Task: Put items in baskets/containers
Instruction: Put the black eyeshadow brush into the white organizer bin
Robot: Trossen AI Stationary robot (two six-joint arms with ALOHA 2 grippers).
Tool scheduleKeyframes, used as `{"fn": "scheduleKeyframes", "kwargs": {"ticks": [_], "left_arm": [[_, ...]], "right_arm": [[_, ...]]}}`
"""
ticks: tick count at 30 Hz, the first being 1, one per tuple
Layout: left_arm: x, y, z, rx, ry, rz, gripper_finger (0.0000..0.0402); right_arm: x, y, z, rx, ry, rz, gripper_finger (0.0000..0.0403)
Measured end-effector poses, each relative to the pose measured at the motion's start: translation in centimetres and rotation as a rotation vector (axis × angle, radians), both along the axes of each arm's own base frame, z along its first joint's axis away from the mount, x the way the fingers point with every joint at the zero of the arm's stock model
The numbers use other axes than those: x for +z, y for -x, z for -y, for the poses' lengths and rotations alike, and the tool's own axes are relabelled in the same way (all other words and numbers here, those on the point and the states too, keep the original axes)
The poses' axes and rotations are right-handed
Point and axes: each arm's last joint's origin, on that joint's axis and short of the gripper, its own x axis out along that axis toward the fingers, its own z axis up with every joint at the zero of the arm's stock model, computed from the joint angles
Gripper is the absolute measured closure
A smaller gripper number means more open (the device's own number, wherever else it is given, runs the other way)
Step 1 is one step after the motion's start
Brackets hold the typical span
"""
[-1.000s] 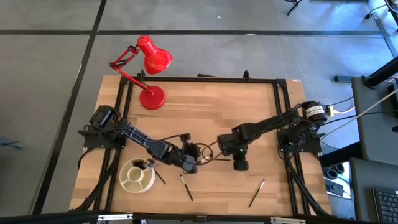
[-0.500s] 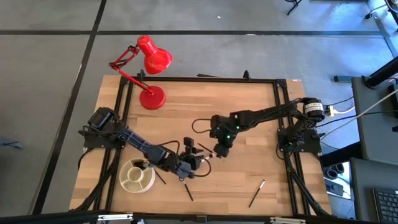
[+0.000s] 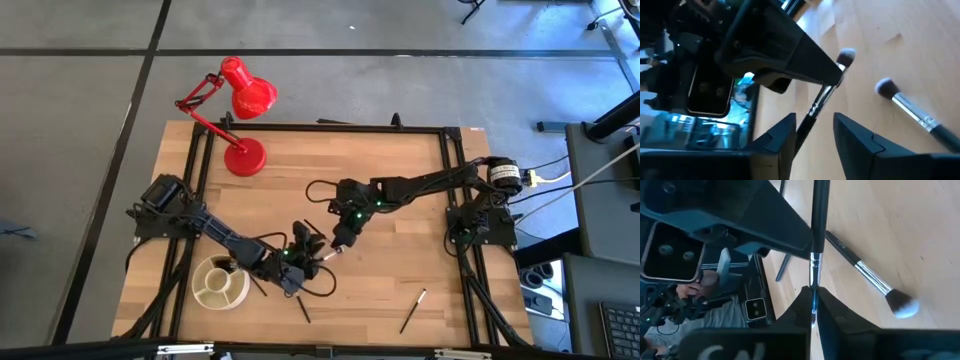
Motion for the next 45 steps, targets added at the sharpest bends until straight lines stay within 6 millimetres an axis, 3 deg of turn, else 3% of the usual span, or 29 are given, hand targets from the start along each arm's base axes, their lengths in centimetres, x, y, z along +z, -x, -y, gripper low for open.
{"fn": "scheduleKeyframes", "kwargs": {"ticks": [10, 22, 26, 33, 37, 45], "left_arm": [[0.1, 0.0, 0.0, 0.007, -0.063, -0.013, 0.0342], [0.2, 0.5, 0.4, 0.037, -0.165, -0.038, 0.0376], [0.2, 0.7, 0.8, 0.016, -0.181, -0.049, 0.0366], [0.2, 0.8, 0.9, 0.005, -0.261, -0.093, 0.0312], [0.3, 0.8, 0.9, 0.019, -0.302, -0.108, 0.0308], [0.2, 0.8, 0.9, 0.008, -0.294, -0.109, 0.0379]], "right_arm": [[0.4, -0.3, -0.1, -0.001, 0.005, 0.056, 0.0384], [0.7, -0.6, -0.2, 0.014, 0.014, 0.113, 0.0378], [0.8, -0.6, -0.2, 0.026, 0.004, 0.119, 0.0378], [1.1, -0.8, -0.5, 0.022, -0.014, 0.143, 0.0378], [1.2, -0.8, -0.6, 0.022, -0.027, 0.140, 0.0378], [1.2, -0.7, -0.7, 0.024, -0.028, 0.133, 0.0378]]}}
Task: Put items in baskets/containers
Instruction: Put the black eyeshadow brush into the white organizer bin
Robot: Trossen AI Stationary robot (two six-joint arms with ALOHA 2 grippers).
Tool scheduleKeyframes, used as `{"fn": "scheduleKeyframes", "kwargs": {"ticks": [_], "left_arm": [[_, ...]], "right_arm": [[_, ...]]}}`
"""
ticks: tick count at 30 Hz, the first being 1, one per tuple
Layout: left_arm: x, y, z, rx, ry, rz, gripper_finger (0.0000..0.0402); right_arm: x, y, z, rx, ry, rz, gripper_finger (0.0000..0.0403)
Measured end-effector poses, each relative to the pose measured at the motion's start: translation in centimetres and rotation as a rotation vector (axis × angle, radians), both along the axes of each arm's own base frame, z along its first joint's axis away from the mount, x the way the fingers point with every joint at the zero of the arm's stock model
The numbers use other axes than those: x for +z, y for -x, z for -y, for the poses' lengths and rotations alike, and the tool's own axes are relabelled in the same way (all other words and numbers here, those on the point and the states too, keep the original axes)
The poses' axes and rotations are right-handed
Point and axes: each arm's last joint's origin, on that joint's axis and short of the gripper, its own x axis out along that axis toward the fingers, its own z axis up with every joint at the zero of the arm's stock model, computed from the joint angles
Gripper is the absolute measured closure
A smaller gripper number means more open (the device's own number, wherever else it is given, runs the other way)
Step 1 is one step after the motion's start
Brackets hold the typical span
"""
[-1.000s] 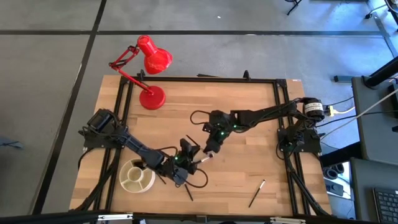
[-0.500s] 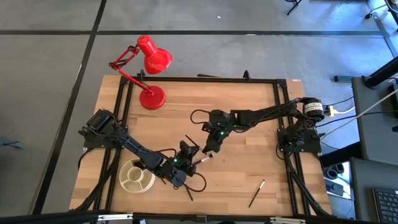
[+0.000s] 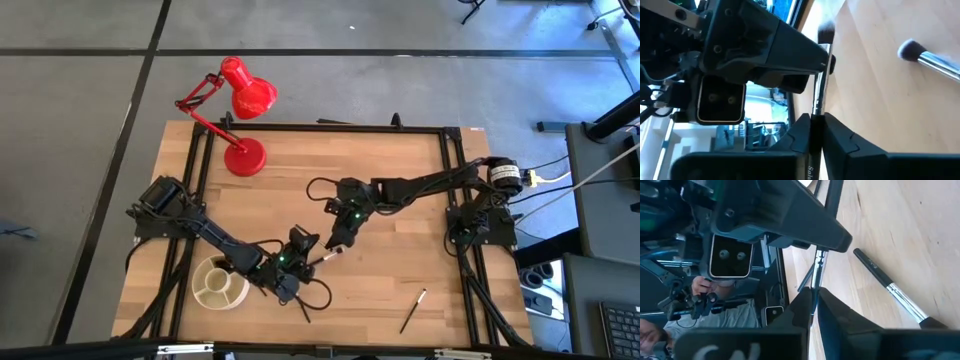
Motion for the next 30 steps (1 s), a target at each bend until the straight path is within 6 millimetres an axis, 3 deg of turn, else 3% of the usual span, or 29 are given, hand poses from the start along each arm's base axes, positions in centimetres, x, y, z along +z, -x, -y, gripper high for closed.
{"fn": "scheduleKeyframes", "kwargs": {"ticks": [5, 9, 17, 21, 26, 30], "left_arm": [[0.0, 0.0, 0.1, 0.006, 0.027, 0.025, 0.0378], [0.2, 0.2, 0.5, 0.056, 0.152, 0.158, 0.0369], [3.0, 2.4, 2.7, 0.108, 0.501, 0.505, 0.0372], [5.8, 4.9, 4.2, 0.142, 0.609, 0.714, 0.0366], [8.9, 9.8, 6.4, 0.115, 0.693, 0.881, 0.0368], [10.0, 13.7, 7.7, 0.024, 0.771, 0.881, 0.0372]], "right_arm": [[0.0, 0.0, 0.0, 0.006, 0.052, 0.036, 0.0367], [0.7, 0.1, 0.6, -0.004, 0.224, 0.134, 0.0337], [4.6, 1.7, 3.5, -0.209, 0.632, 0.305, 0.0288], [5.2, 2.7, 3.9, -0.247, 0.797, 0.308, 0.0282], [3.4, 3.6, 4.2, -0.305, 0.865, 0.259, 0.0281], [1.2, 4.4, 4.5, -0.325, 0.834, 0.228, 0.0281]]}}
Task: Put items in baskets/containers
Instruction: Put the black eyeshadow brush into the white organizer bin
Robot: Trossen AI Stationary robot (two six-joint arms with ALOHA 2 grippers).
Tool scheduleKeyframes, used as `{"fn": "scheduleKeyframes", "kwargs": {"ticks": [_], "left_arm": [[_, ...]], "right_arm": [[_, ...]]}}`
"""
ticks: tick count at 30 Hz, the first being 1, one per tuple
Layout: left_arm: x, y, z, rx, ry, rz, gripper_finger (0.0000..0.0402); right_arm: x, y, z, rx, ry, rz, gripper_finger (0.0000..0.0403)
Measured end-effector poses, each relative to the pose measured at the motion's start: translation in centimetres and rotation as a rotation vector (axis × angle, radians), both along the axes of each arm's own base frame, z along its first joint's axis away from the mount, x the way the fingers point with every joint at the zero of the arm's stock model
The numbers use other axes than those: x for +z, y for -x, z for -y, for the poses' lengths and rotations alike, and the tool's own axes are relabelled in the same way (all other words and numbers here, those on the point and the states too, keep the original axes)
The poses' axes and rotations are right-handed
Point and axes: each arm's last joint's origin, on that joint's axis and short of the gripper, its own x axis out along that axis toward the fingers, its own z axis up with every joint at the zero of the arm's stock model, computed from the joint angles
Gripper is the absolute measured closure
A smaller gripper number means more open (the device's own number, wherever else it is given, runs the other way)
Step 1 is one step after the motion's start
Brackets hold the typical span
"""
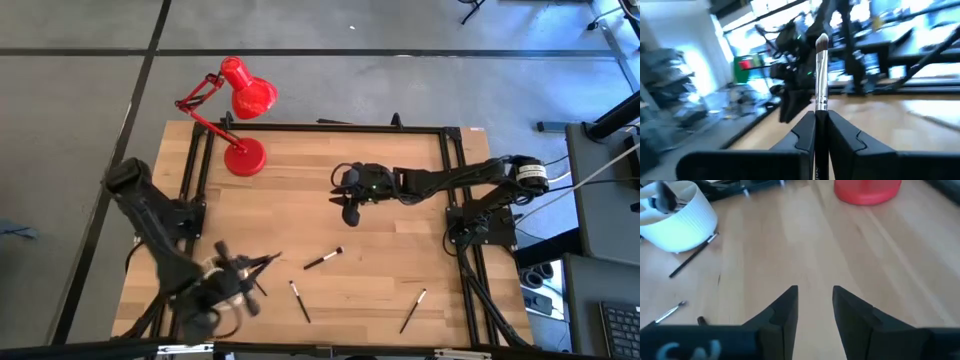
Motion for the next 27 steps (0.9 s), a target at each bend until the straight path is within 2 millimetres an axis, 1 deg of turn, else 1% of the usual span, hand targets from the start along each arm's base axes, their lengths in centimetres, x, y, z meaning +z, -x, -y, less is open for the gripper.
{"fn": "scheduleKeyframes", "kwargs": {"ticks": [2, 4, 8, 11, 15, 19, 21, 27], "left_arm": [[0.4, 1.5, 0.3, -0.047, 0.057, 0.037, 0.0371], [0.3, 2.8, 0.7, -0.095, 0.092, 0.052, 0.0370], [-0.4, 5.2, 1.2, -0.174, 0.152, 0.078, 0.0372], [-1.2, 6.3, 0.8, -0.213, 0.213, 0.084, 0.0372], [-2.5, 7.1, 0.2, -0.234, 0.247, 0.036, 0.0372], [-4.0, 7.3, -0.4, -0.216, 0.254, -0.128, 0.0372], [-4.6, 7.4, -0.6, -0.194, 0.270, -0.181, 0.0371], [-5.5, 7.8, -1.2, -0.120, 0.335, -0.262, 0.0367]], "right_arm": [[-0.8, 0.4, 0.3, -0.025, -0.023, 0.010, 0.0281], [-1.7, 0.8, 0.5, -0.048, -0.049, 0.016, 0.0281], [-3.0, 1.5, 0.6, -0.075, -0.098, 0.032, 0.0281], [-3.7, 1.9, 0.5, -0.054, -0.137, 0.056, 0.0281], [-4.2, 2.3, 0.4, -0.043, -0.151, 0.086, 0.0281], [-4.7, 2.6, 0.3, -0.045, -0.156, 0.073, 0.0281], [-4.7, 2.6, 0.3, -0.045, -0.156, 0.069, 0.0281], [-4.7, 2.6, 0.2, -0.035, -0.174, 0.076, 0.0281]]}}
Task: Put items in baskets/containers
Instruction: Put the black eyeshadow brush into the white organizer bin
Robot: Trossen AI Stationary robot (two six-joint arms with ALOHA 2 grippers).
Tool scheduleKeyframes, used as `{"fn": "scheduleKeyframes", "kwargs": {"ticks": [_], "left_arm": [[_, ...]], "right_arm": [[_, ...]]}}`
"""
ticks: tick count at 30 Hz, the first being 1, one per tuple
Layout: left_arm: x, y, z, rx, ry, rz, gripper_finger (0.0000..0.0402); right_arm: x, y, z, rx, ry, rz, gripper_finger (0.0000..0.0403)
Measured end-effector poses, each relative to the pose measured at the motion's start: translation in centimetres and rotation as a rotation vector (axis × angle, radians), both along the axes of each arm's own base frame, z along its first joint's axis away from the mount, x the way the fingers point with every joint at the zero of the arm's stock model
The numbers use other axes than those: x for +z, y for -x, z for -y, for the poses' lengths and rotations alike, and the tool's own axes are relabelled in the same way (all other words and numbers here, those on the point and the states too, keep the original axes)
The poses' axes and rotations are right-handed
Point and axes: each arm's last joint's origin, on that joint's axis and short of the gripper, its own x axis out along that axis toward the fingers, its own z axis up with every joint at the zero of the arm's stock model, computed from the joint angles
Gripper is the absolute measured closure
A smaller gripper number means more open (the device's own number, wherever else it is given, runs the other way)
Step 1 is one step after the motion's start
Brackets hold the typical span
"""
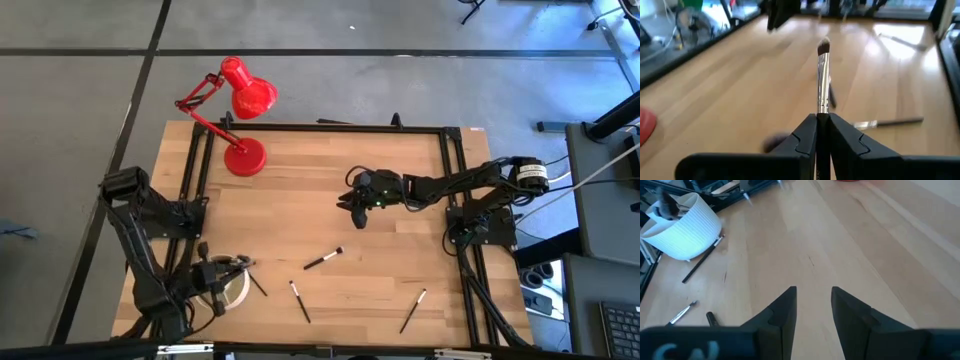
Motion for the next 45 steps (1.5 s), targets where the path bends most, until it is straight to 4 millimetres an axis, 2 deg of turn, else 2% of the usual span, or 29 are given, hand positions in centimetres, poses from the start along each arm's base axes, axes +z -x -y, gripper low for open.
{"fn": "scheduleKeyframes", "kwargs": {"ticks": [4, 11, 16, 20, 23, 26, 29, 34, 39, 45], "left_arm": [[-0.3, 0.3, 0.1, 0.009, 0.023, -0.072, 0.0369], [-0.4, 0.7, 0.3, -0.014, 0.020, -0.088, 0.0363], [-0.2, 0.7, 0.3, -0.029, -0.015, -0.026, 0.0371], [0.2, 0.0, 0.0, -0.027, -0.074, 0.085, 0.0371], [0.4, -0.8, -0.5, -0.001, -0.096, 0.169, 0.0368], [0.6, -2.1, -1.1, 0.067, -0.045, 0.249, 0.0369], [0.5, -3.4, -2.0, 0.162, 0.048, 0.292, 0.0370], [0.5, -4.7, -3.0, 0.257, 0.126, 0.322, 0.0363], [0.7, -5.1, -3.0, 0.304, 0.232, 0.320, 0.0366], [1.8, -5.1, -2.1, 0.289, 0.310, 0.391, 0.0369]], "right_arm": [[0.0, 0.0, 0.0, -0.002, -0.008, 0.000, 0.0281], [0.0, 0.0, 0.0, 0.002, -0.021, 0.000, 0.0281], [0.3, -0.1, -0.1, 0.002, -0.030, 0.037, 0.0281], [1.4, -1.1, -1.4, 0.140, -0.032, 0.210, 0.0281], [2.4, -2.0, -3.1, 0.302, -0.030, 0.423, 0.0281], [2.7, -2.7, -4.3, 0.347, -0.011, 0.622, 0.0281], [1.8, -4.4, -4.9, 0.358, 0.038, 0.711, 0.0281], [0.7, -9.5, -4.7, 0.356, 0.026, 0.719, 0.0281], [2.2, -14.2, -4.6, 0.531, -0.041, 0.811, 0.0281], [3.9, -16.9, -4.5, 0.696, -0.071, 0.873, 0.0281]]}}
